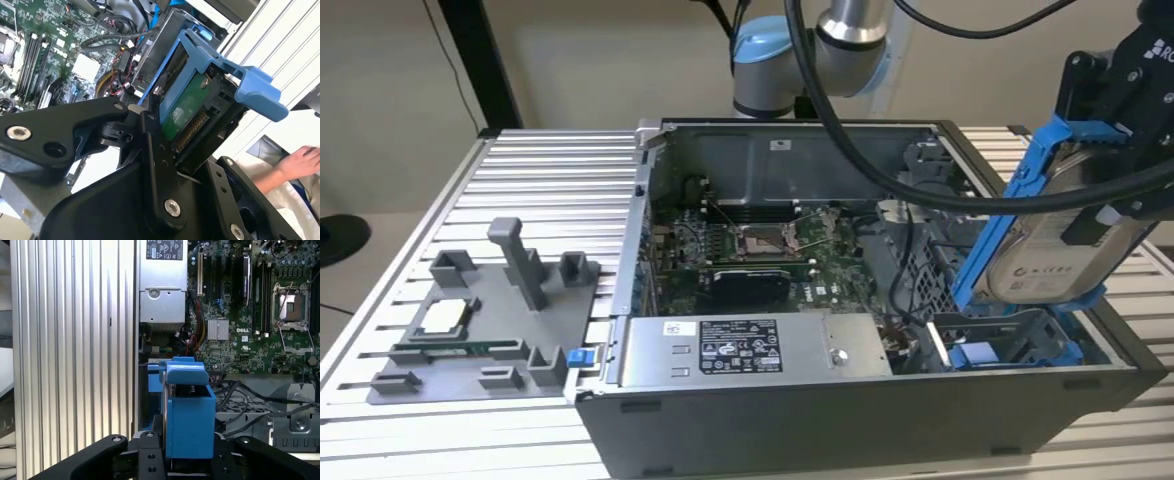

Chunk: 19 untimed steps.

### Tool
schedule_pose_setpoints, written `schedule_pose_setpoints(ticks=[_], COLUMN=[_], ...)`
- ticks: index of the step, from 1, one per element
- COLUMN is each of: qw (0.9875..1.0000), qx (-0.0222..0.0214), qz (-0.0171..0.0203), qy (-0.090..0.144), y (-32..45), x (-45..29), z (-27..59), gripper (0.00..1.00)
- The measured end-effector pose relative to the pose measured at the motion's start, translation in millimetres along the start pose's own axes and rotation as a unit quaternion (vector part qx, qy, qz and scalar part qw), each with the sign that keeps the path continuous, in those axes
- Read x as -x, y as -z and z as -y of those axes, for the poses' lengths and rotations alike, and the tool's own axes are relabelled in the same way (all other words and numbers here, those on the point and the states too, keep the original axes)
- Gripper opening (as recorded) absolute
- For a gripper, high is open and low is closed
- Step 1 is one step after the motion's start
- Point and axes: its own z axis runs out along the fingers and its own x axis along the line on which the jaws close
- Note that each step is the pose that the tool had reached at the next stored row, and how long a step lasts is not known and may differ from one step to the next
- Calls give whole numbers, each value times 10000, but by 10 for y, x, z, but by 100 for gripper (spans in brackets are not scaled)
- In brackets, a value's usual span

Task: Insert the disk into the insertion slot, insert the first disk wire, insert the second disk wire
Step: 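Insert the disk into the insertion slot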

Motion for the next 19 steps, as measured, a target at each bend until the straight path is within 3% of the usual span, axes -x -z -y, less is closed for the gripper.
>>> schedule_pose_setpoints(ticks=[8,13,19], qw=[10000,10000,10000], qx=[0,4,5], qz=[0,2,60], qy=[0,0,2], y=[-5,-24,-102], x=[-10,-64,-73], z=[0,3,10], gripper=[0,0,0])
